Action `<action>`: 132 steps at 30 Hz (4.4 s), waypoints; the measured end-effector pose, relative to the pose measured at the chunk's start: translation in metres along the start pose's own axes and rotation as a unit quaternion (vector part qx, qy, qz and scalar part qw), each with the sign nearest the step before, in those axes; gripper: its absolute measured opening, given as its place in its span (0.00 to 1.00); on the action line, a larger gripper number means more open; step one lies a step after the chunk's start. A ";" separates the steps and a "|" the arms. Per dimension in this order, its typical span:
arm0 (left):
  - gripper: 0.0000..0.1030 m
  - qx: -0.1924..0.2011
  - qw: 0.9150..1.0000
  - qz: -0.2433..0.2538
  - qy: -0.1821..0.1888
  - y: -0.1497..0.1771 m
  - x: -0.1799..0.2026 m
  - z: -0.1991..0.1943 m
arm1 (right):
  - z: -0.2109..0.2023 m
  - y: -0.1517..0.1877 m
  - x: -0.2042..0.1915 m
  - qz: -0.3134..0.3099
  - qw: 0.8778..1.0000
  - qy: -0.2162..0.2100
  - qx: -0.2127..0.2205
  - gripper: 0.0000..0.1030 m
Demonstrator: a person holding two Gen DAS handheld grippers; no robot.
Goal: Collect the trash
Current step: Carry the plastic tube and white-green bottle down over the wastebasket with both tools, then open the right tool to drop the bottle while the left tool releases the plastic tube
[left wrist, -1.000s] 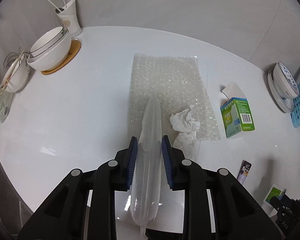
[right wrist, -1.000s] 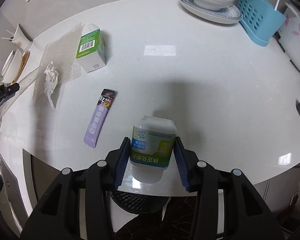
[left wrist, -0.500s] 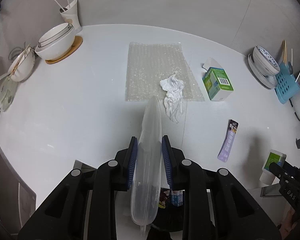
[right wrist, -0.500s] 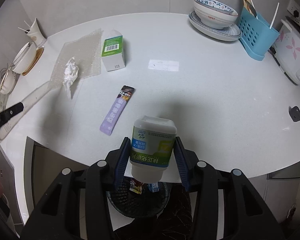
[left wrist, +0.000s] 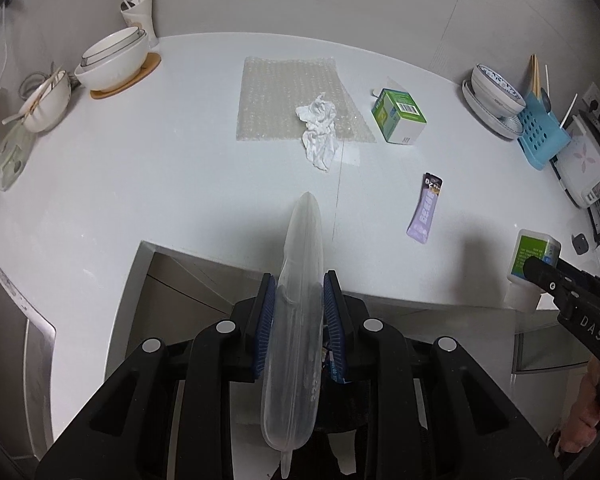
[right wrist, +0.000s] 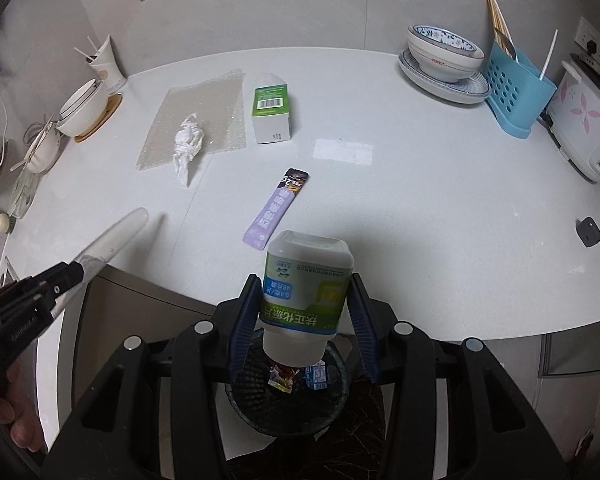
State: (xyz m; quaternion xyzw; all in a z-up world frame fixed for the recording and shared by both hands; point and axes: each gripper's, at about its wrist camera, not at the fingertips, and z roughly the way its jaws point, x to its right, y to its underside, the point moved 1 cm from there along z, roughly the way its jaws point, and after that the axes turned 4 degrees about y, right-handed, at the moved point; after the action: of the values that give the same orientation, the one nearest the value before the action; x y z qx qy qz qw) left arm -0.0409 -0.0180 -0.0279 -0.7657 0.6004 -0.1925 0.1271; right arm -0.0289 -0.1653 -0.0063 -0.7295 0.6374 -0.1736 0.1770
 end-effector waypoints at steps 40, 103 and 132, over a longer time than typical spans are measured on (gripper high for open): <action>0.23 -0.049 0.998 -0.002 0.027 0.140 -0.013 0.060 | 0.062 0.147 -0.029 -0.112 0.992 -0.042 -0.042 0.41; 0.23 -0.127 0.988 0.061 0.058 0.190 0.044 0.213 | 0.144 0.186 0.043 -0.018 0.997 0.018 -0.068 0.92; 0.94 -0.064 0.994 0.062 0.059 0.168 0.031 0.162 | 0.119 0.162 0.039 -0.023 0.998 0.028 -0.045 0.92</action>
State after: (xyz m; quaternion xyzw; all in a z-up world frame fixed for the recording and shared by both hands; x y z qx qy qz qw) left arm -0.1083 -0.0951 -0.2399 -0.7210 0.6641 -0.1902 0.0544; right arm -0.1082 -0.2202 -0.1872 -0.7459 0.6326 -0.1688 0.1223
